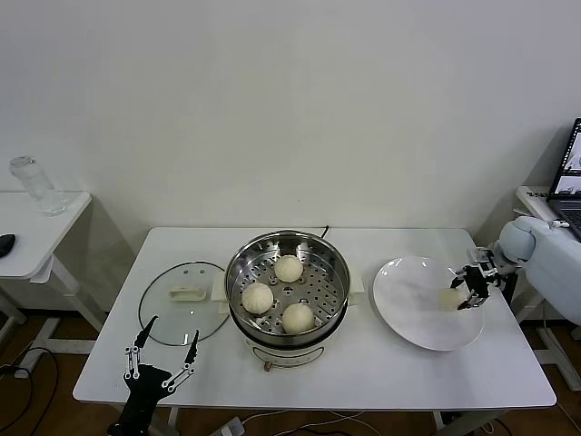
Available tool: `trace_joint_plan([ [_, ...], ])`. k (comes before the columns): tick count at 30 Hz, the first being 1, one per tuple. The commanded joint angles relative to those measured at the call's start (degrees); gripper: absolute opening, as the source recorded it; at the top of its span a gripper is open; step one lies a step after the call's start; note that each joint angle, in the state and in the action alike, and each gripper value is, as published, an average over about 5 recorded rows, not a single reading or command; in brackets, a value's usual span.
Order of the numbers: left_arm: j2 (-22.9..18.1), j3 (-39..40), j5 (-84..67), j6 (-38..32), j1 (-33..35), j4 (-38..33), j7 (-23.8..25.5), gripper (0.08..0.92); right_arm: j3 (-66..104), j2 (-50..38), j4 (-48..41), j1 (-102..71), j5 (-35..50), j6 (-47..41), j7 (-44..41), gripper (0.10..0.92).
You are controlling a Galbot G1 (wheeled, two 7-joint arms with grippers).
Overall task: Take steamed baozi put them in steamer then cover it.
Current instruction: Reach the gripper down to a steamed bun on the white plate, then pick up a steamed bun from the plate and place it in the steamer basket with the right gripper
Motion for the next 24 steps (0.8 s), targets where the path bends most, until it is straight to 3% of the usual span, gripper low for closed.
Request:
trace_joint_plan([
  [1, 0.1, 0.2, 0.1, 0.2, -0.2, 0.1, 0.0, 0.823, -9.0, -1.2, 10.6, 14.1, 8.7, -3.5, -5.7, 0.619],
  [12, 0.2, 1.1, 0.3, 0.4, -1.1, 0.5, -0.3, 0.823, -31.2, 7.5, 33.7, 41.8, 33.9, -16.7, -8.0, 0.619],
  [18, 0.2, 1.3, 0.3, 0.8, -1.6, 0.2, -0.5, 0.823, -34.8, 14.2, 40.6, 46.6, 38.9, -20.2, -5.1, 0.627],
  [24, 0.2, 1.5, 0.3, 0.6, -1.8, 0.2, -0.7, 0.823, -36.6, 19.1, 41.5, 45.4, 37.4, -21.7, -3.4, 0.627],
])
